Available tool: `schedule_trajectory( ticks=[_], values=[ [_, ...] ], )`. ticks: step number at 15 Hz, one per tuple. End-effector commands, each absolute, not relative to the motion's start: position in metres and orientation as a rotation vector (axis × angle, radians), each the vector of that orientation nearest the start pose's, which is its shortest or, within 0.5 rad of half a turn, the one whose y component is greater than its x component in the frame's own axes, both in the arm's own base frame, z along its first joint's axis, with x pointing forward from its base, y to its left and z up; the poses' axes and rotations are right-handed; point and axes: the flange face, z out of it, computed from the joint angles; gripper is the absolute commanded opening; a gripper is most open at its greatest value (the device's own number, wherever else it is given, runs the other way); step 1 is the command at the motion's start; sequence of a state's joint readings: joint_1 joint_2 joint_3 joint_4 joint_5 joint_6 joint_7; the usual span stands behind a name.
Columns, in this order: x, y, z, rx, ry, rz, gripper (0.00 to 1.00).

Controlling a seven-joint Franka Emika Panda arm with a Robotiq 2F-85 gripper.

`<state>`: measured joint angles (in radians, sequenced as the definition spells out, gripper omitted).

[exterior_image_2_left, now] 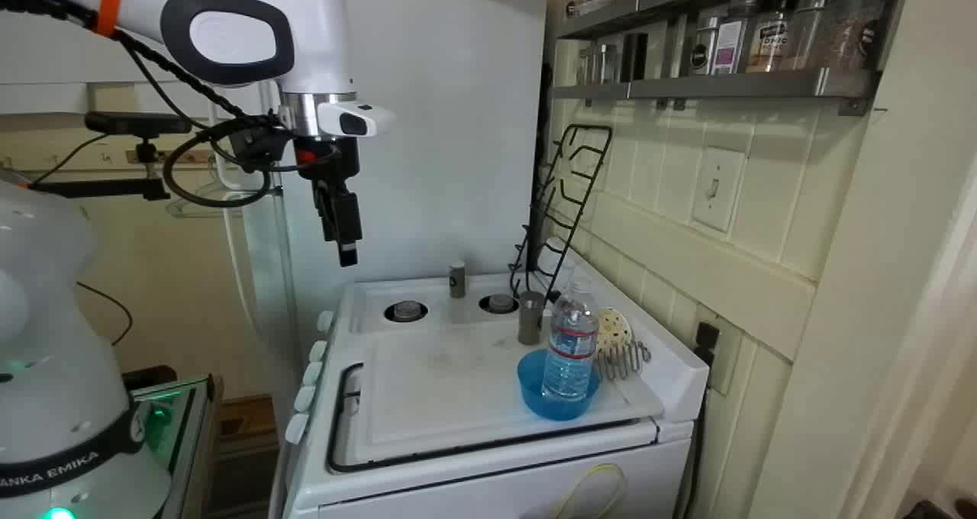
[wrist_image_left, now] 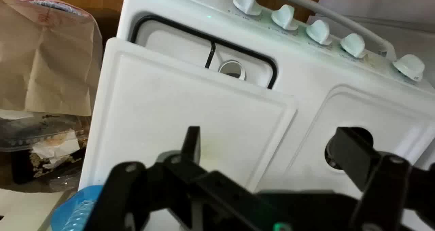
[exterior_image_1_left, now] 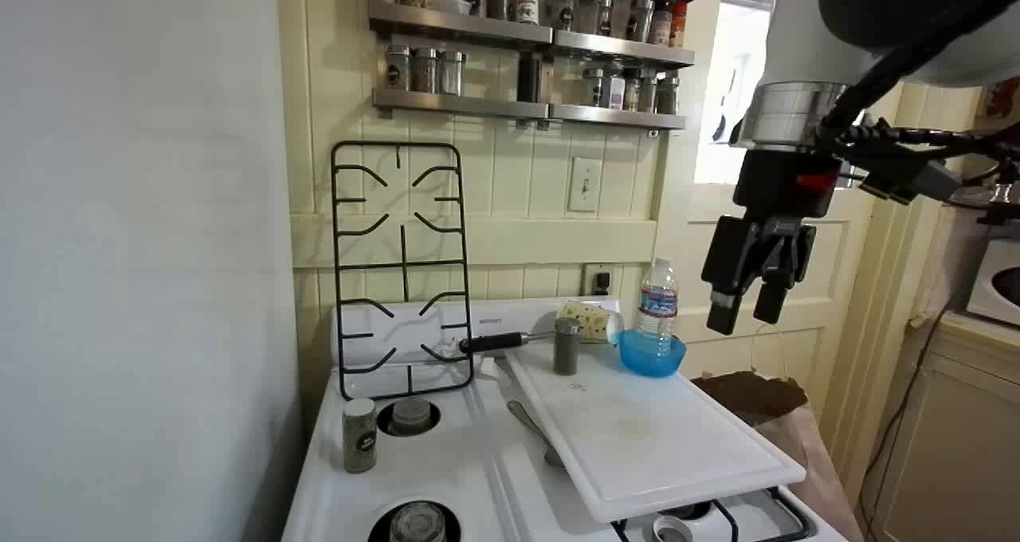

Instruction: Move the spice bottle to the right

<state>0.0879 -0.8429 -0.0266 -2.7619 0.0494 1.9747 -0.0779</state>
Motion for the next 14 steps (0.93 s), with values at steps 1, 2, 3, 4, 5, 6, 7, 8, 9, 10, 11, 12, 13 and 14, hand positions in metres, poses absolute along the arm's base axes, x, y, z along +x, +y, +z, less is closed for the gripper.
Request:
schedule_trajectory(
  ticks=[1, 2, 3, 4, 5, 6, 7, 8, 9, 10, 11, 12, 13, 14],
  values=[
    [0.301, 0.022, 0.447, -3.069, -0.199, -0.074, 1.00],
    [0.300, 0.022, 0.444, -3.069, -0.198, -0.064, 1.00],
    [0.300, 0.022, 0.442, -3.069, -0.198, -0.057, 1.00],
    [0.300, 0.022, 0.442, -3.069, -0.198, -0.053, 1.00],
    [0.300, 0.022, 0.441, -3.070, -0.198, -0.052, 1.00],
    [0.300, 0.022, 0.441, -3.070, -0.198, -0.052, 1.00],
    [0.300, 0.022, 0.441, -3.070, -0.198, -0.052, 1.00],
    [0.308, 0.026, 0.444, -3.057, -0.226, -0.079, 1.00],
    [0.313, 0.028, 0.447, -3.053, -0.247, -0.095, 1.00],
    [0.321, 0.032, 0.451, -3.040, -0.293, -0.122, 1.00],
    [0.329, 0.037, 0.456, -3.039, -0.346, -0.144, 1.00],
    [0.340, 0.046, 0.461, -3.026, -0.419, -0.175, 1.00],
    [0.349, 0.055, 0.464, -3.019, -0.493, -0.193, 1.00],
    [0.360, 0.071, 0.468, -3.002, -0.594, -0.213, 1.00]
  ],
)
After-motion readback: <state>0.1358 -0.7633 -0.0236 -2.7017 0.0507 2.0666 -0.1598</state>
